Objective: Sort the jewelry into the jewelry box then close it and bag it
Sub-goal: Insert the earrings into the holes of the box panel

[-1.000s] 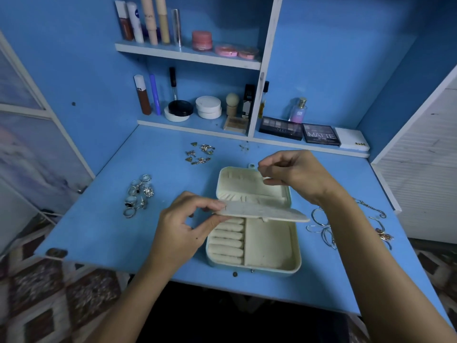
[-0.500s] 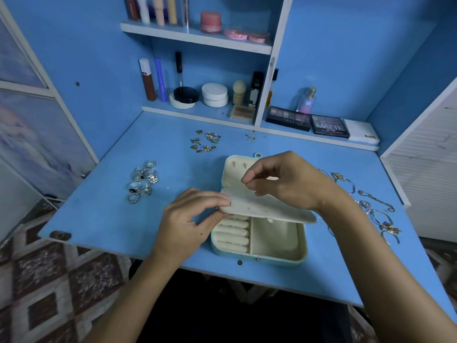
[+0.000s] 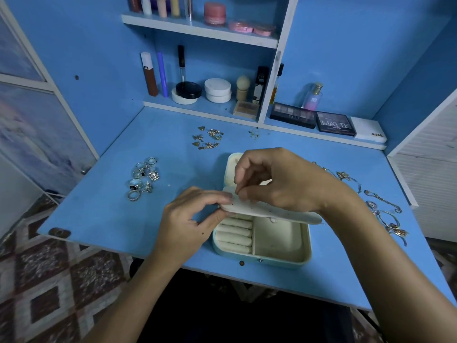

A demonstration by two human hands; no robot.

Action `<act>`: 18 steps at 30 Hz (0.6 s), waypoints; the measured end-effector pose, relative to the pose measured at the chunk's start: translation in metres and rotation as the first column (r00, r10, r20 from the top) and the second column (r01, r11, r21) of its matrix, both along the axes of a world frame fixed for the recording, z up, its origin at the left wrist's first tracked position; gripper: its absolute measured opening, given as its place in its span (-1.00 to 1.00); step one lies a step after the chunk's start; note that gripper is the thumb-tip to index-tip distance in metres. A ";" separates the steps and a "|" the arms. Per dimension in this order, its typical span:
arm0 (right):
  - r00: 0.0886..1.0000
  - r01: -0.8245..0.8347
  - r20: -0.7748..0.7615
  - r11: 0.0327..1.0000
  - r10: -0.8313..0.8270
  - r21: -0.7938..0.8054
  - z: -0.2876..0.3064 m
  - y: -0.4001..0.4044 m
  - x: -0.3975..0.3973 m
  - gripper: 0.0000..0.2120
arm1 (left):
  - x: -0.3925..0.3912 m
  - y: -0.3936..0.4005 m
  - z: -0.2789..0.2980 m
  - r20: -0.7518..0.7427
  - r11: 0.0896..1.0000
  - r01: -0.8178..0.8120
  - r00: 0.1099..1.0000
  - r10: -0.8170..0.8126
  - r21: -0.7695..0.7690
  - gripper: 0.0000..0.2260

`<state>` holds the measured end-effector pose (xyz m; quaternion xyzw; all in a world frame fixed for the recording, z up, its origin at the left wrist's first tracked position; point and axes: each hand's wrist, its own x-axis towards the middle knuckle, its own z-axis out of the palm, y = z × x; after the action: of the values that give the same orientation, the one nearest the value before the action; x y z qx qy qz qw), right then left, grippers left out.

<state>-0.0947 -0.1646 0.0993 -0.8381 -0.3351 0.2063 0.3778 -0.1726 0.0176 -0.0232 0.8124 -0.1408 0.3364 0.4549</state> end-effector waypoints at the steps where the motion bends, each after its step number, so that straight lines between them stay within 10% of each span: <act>1: 1.000 -0.008 -0.001 1.000 0.008 -0.005 0.000 0.001 0.000 -0.83 | -0.001 0.000 0.000 -0.017 1.000 -0.006 1.000 0.005 -0.008 -0.90; 18: 0.994 -0.064 0.081 0.983 0.079 -0.173 0.010 0.012 -0.002 -0.81 | -0.005 -0.004 0.004 -0.095 0.995 -0.016 0.996 0.006 -0.101 -0.83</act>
<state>-0.0963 -0.1528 0.1090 -0.8631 -0.3623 0.2105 0.2819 -0.1773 0.0141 -0.0193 0.8040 -0.0974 0.3070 0.4999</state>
